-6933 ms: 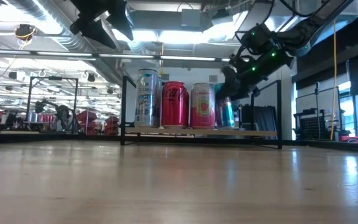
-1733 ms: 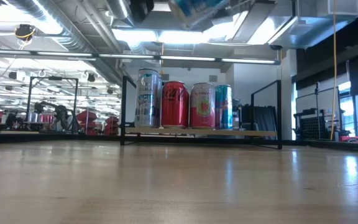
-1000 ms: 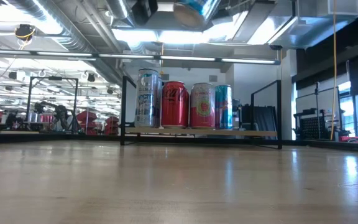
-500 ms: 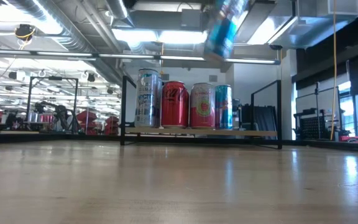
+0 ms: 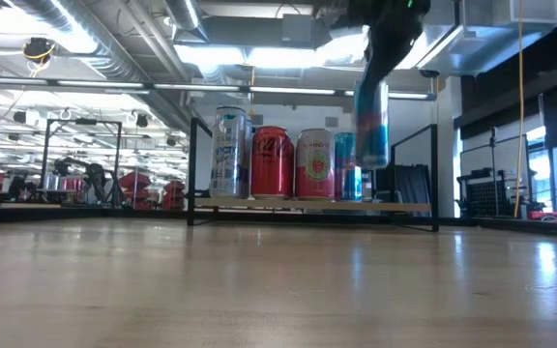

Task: Place canned beverage on shelf
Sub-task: Put the blue soda can on the shelf

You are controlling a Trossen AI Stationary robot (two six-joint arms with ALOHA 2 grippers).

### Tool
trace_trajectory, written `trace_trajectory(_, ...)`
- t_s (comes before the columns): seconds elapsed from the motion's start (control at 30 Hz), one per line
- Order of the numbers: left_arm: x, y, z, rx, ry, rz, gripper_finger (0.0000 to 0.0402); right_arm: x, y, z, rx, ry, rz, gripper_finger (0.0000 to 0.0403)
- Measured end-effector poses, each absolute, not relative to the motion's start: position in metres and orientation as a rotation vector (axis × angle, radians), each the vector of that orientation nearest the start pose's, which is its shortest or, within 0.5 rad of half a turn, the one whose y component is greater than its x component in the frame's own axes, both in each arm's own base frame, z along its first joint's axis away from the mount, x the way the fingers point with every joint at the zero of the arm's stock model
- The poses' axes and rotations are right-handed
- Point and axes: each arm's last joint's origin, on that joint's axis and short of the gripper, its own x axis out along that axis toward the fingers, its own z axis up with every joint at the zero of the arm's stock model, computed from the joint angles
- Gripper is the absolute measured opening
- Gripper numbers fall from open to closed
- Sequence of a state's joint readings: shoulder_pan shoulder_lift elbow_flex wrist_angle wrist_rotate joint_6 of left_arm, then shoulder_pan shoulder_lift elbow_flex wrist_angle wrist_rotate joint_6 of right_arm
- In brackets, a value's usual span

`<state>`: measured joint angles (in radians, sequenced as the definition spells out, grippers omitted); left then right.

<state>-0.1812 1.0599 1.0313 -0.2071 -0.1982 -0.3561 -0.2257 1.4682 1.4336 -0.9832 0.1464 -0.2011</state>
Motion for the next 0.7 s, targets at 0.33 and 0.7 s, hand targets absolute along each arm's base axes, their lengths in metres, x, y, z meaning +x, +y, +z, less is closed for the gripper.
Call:
trace_trajectory(0.33, 0.23, -0.034, 0.363, -0.301, 0.224, 0.116, 0.0045, 0.294, -0.128, 0.307, -0.178, 1.07, -0.161, 0.0198)
trace_trajectory(0.7, 0.23, -0.034, 0.363, -0.299, 0.22, 0.132, 0.0045, 0.3, -0.143, 0.297, -0.158, 1.033, -0.089, 0.0198)
